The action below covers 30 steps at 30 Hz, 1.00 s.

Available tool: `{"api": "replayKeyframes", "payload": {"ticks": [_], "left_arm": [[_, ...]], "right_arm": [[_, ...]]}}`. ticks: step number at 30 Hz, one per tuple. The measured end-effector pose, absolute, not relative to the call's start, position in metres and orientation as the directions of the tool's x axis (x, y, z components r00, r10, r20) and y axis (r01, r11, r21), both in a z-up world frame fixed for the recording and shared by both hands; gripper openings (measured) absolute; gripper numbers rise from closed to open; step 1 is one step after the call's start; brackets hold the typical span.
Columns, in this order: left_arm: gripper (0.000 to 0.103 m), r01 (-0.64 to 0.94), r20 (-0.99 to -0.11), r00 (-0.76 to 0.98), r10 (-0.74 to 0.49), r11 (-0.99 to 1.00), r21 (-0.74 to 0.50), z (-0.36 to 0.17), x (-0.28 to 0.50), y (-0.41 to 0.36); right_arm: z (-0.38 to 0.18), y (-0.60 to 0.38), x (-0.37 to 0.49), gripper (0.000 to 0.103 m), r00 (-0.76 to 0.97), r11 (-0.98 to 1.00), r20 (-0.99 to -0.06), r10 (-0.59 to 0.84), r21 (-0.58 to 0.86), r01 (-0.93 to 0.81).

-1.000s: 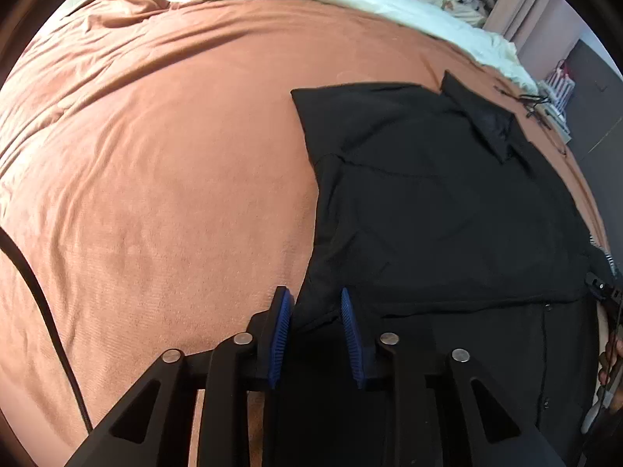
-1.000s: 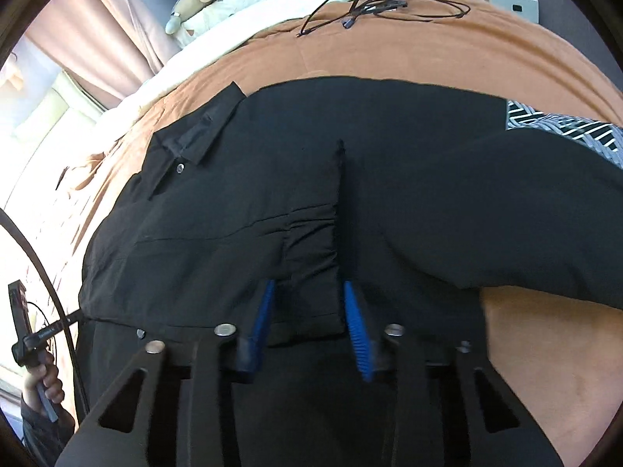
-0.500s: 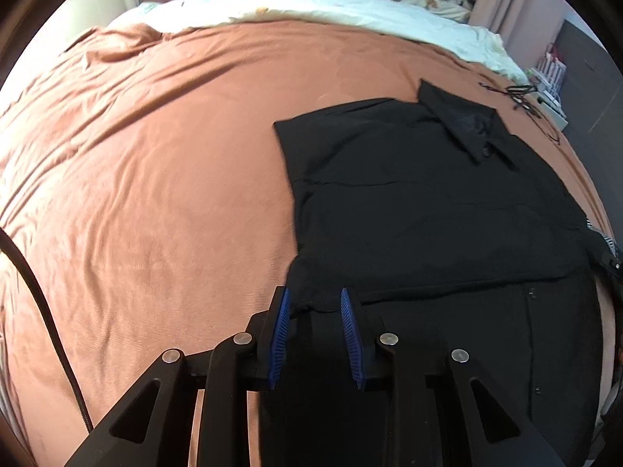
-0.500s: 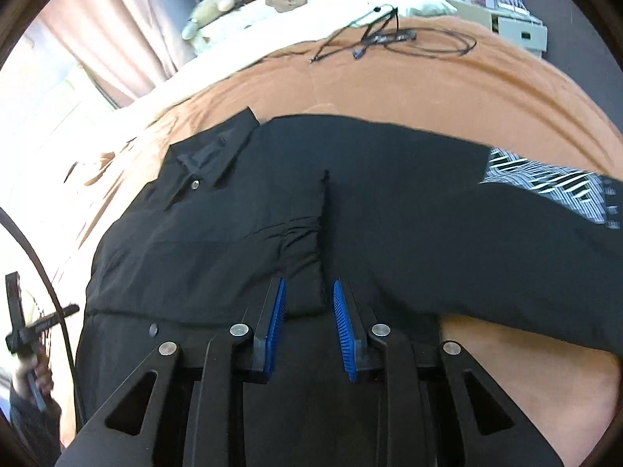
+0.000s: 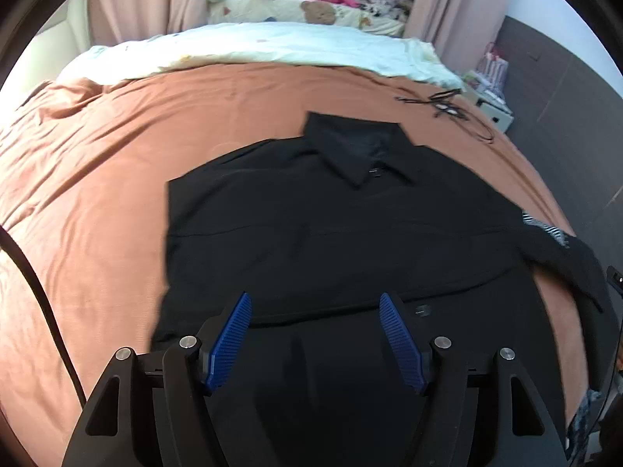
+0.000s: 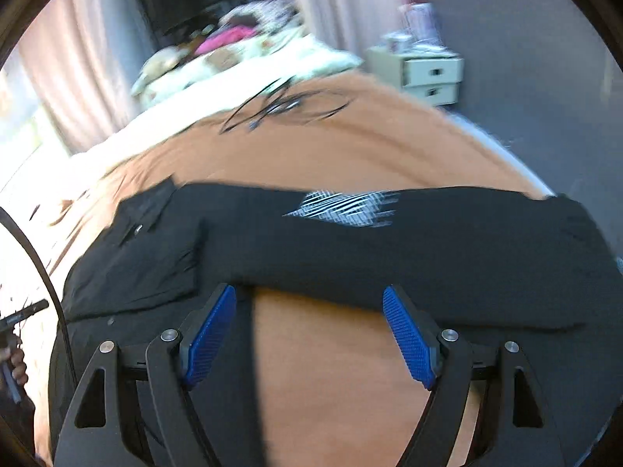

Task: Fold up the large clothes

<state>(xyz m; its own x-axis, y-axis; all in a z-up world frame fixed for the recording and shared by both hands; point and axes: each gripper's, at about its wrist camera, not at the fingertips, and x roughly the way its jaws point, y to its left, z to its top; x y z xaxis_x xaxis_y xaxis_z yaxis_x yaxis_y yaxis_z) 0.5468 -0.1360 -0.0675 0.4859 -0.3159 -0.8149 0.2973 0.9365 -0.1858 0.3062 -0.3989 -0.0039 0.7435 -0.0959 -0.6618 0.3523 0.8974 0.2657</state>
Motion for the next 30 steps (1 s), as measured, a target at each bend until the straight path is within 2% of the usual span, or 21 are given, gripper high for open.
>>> {"api": "replayKeyframes", "payload": {"ticks": [6,14,16,19,25,30], "left_arm": [[0.071,0.332,-0.8,0.457,-0.389,0.909,-0.252,-0.066,0.541,-0.175],[0.07,0.398,-0.806,0.425,-0.413,0.885,-0.243,-0.077,0.539,-0.224],[0.071,0.411,-0.807,0.418,-0.417,0.879,-0.241,-0.081,0.537,-0.233],[0.07,0.431,-0.809,0.405,-0.427,0.869,-0.243,-0.09,0.536,-0.244],[0.07,0.442,-0.824,0.376,-0.425,0.863,-0.243,-0.109,0.537,-0.25],[0.071,0.429,-0.832,0.375,-0.408,0.872,-0.234,-0.118,0.539,-0.244]], "right_arm": [[-0.015,-0.446,0.256,0.077,0.718,0.833,-0.683,-0.138,0.312,0.457],[-0.036,-0.478,0.211,0.077,0.664,0.672,-0.716,-0.215,0.385,0.632],[-0.04,-0.481,0.21,0.076,0.653,0.634,-0.722,-0.231,0.397,0.664],[-0.052,-0.48,0.21,0.069,0.652,0.587,-0.727,-0.218,0.436,0.682],[-0.067,-0.483,0.225,0.069,0.606,0.519,-0.757,-0.243,0.427,0.741],[-0.077,-0.49,0.229,0.069,0.645,0.457,-0.732,-0.219,0.507,0.731]]}}
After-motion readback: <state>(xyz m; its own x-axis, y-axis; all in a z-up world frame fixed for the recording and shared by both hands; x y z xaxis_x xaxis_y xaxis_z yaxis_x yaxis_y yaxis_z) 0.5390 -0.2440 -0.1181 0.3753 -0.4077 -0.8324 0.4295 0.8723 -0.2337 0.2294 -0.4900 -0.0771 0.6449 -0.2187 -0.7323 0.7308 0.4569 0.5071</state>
